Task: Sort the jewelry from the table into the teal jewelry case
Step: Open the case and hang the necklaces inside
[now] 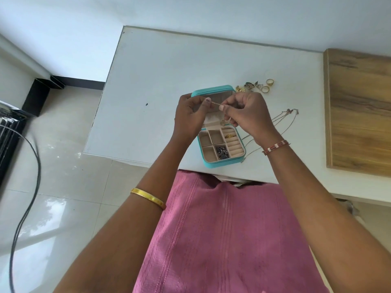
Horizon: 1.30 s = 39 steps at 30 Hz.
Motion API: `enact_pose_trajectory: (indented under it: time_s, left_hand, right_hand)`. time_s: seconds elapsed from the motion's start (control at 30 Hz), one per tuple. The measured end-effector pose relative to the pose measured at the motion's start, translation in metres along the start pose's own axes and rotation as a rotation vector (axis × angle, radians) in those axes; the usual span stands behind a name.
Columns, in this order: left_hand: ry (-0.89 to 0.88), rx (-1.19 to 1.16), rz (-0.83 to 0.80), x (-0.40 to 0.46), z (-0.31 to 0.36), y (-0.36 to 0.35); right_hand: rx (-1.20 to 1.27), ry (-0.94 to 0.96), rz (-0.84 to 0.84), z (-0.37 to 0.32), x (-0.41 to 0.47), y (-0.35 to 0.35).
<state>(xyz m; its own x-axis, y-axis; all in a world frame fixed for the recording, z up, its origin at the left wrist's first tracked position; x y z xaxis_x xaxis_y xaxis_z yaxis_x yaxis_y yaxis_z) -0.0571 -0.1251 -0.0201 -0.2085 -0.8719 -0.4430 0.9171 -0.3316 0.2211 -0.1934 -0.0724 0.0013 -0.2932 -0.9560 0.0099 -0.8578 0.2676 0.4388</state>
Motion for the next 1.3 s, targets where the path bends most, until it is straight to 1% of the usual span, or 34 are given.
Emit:
enact_pose_trajectory:
  time_s: [0.13, 0.3, 0.4, 0.53, 0.73, 0.87, 1.1, 1.3]
  left_hand:
    - [-0.003, -0.007, 0.019, 0.000, -0.002, 0.002]
    - [-0.004, -0.022, 0.058, 0.000, -0.005, 0.005]
    - [-0.001, -0.036, 0.079, -0.001, -0.006, 0.007]
    - [-0.017, 0.009, 0.093, -0.001, -0.004, 0.006]
    - [-0.106, 0.164, 0.149, 0.002, 0.001, 0.007]
    - [-0.124, 0.180, 0.171, 0.002, -0.001, 0.011]
    - [-0.164, 0.176, 0.177, 0.000, 0.000, 0.012]
    - [-0.182, 0.189, 0.173, -0.001, 0.001, 0.014]
  right_hand:
    - [-0.001, 0.029, 0.072, 0.004, -0.003, -0.003]
    - [0.040, 0.077, 0.120, 0.003, -0.009, -0.003]
    - [-0.009, 0.114, 0.102, 0.000, -0.013, -0.006]
    - [-0.095, 0.141, 0.035, -0.004, -0.010, -0.014]
    - [-0.213, 0.182, 0.040, -0.003, 0.003, -0.018]
    - [-0.252, 0.201, 0.120, 0.000, 0.001, -0.016]
    - [-0.320, 0.250, 0.357, -0.005, -0.005, 0.005]
    - [-0.388, 0.300, 0.446, -0.011, -0.004, 0.006]
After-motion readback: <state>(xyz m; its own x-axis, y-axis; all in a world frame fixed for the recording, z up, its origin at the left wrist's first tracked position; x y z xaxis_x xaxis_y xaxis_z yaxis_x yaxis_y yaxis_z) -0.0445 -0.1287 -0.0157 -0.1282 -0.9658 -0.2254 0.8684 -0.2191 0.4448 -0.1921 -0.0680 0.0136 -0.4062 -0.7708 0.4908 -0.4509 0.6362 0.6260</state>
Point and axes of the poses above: each hand's wrist, its own x-axis towards the middle knuckle, its own y-axis out of the back of the hand, z = x × y, the point moved 10 cm from there along x, towards the middle knuckle, and after that the axes turned 14 degrees about y, right-handed, at the moved point
